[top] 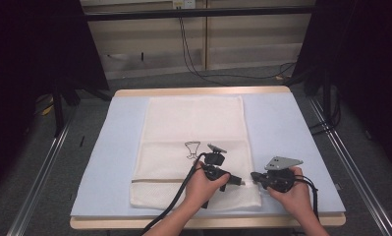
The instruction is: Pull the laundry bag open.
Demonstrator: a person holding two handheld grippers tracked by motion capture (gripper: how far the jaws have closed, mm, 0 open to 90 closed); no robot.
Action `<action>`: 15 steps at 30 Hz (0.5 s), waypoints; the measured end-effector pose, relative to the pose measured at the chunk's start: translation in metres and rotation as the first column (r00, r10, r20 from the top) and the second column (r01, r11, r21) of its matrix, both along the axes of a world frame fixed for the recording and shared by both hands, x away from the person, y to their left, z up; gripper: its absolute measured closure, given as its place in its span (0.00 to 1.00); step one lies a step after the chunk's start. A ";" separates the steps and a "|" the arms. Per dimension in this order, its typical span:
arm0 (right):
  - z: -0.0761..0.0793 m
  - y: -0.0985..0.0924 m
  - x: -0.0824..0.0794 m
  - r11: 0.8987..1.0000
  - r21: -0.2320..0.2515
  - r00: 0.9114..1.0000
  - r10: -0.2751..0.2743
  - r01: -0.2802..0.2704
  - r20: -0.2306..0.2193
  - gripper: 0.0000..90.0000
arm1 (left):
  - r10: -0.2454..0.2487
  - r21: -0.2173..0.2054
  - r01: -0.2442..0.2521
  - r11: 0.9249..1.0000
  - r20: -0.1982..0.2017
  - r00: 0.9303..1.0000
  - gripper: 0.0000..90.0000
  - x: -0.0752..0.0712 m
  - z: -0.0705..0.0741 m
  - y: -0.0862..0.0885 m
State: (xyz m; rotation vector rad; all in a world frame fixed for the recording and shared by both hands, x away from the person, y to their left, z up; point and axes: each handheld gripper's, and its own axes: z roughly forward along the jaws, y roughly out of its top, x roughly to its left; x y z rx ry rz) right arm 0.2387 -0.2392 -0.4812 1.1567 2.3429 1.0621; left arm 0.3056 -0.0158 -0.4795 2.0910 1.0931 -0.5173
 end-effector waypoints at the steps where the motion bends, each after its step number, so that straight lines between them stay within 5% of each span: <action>1: 0.000 0.000 0.000 1.000 0.001 1.000 0.001 -0.001 0.001 1.00 | 0.003 0.004 -0.003 1.000 -0.002 1.000 0.88 0.000 -0.001 0.000; 5: 0.000 0.001 0.000 1.000 -0.009 1.000 0.001 -0.001 0.003 1.00 | 0.017 -0.014 -0.018 1.000 -0.038 0.999 0.96 0.001 -0.001 0.002; 15: 0.001 0.006 0.000 0.998 -0.056 1.000 0.016 -0.016 0.006 1.00 | 0.033 -0.046 -0.037 0.998 -0.080 0.996 0.97 0.002 0.001 0.017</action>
